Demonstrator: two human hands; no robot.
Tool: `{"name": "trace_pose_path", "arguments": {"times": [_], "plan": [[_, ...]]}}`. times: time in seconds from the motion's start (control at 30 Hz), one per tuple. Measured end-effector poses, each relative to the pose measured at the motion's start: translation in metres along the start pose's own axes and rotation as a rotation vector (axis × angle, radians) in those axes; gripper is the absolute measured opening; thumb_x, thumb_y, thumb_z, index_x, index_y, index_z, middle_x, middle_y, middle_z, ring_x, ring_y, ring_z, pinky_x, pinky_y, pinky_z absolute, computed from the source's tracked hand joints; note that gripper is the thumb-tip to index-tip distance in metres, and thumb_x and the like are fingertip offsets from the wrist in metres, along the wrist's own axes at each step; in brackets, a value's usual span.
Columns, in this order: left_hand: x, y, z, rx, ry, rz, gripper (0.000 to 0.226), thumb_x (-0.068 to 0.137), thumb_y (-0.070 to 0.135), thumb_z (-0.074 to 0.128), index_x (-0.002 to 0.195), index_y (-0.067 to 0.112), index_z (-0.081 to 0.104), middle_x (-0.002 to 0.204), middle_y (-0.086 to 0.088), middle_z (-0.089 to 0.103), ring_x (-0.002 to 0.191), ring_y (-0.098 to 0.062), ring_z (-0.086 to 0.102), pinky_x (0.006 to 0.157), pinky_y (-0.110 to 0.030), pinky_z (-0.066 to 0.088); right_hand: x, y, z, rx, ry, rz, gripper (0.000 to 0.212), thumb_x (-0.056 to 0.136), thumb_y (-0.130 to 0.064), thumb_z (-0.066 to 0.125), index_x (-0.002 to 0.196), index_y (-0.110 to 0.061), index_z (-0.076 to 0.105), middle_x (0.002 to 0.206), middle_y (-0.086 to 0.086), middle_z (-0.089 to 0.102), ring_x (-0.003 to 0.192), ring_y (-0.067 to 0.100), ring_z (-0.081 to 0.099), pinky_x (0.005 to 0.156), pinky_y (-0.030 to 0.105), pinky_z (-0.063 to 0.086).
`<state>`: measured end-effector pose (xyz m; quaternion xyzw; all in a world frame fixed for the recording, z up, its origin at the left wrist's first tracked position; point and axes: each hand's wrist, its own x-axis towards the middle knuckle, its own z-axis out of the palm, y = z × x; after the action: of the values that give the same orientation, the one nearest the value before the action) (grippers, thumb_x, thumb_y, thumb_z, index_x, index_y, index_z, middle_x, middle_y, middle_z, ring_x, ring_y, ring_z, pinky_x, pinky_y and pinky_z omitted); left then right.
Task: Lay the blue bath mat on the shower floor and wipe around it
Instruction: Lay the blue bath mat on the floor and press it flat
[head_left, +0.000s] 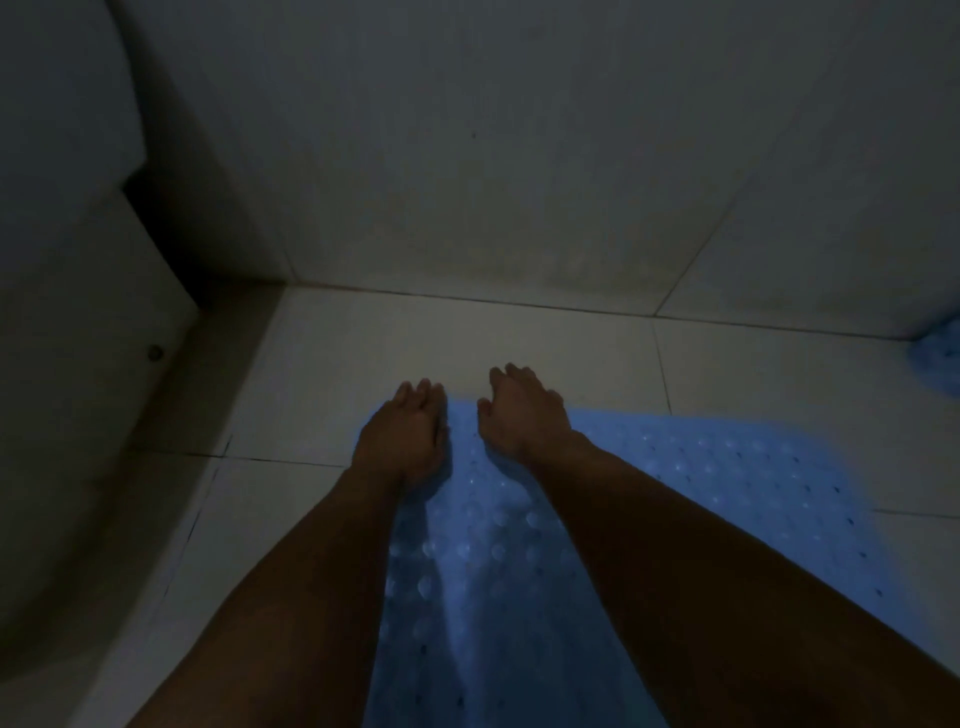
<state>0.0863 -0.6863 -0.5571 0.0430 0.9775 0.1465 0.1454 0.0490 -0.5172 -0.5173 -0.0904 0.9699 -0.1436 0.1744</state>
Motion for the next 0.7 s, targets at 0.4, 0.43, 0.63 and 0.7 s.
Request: {"name": "trace_pose_path", "arguments": {"times": [0.4,0.43,0.63,0.7], "plan": [[-0.008,-0.016,0.010,0.120,0.130,-0.056,0.075,0.096,0.049,0.025,0.161,0.013,0.014,0.169,-0.009,0.014,0.157,-0.031,0.002,0.122,-0.050,0.020,-0.023,-0.001,0.114,-0.113,0.242,-0.079,0.082,0.099,-0.061,0.020,0.158,-0.004,0.010,0.167,0.015,0.005,0.155,0.028,-0.004,0.122,0.058,0.003],[-0.005,-0.019,0.010,0.116,0.151,-0.058,0.074,0.097,0.048,0.025,0.161,0.012,0.016,0.169,-0.010,0.015,0.157,-0.032,0.002,0.122,-0.051,0.020,-0.023,0.000,0.115,-0.114,0.262,-0.086,0.082,0.099,-0.062,0.021,0.158,-0.005,0.011,0.167,0.015,0.006,0.156,0.027,-0.003,0.122,0.058,0.004],[0.003,-0.027,0.014,0.073,0.240,-0.074,0.067,0.099,0.044,0.019,0.159,0.014,0.024,0.168,-0.009,0.021,0.157,-0.030,0.003,0.121,-0.053,0.023,-0.021,0.002,0.116,-0.088,0.256,-0.093,0.086,0.098,-0.067,0.021,0.159,-0.007,0.009,0.168,0.012,0.005,0.156,0.025,-0.004,0.123,0.057,0.003],[0.004,-0.028,0.012,0.052,0.260,-0.091,0.067,0.100,0.044,0.019,0.158,0.013,0.026,0.167,-0.010,0.023,0.156,-0.031,0.005,0.120,-0.054,0.024,-0.023,0.001,0.114,-0.074,0.202,-0.088,0.089,0.097,-0.069,0.019,0.159,-0.008,0.004,0.168,0.011,-0.002,0.155,0.024,-0.010,0.123,0.057,-0.001]]}}
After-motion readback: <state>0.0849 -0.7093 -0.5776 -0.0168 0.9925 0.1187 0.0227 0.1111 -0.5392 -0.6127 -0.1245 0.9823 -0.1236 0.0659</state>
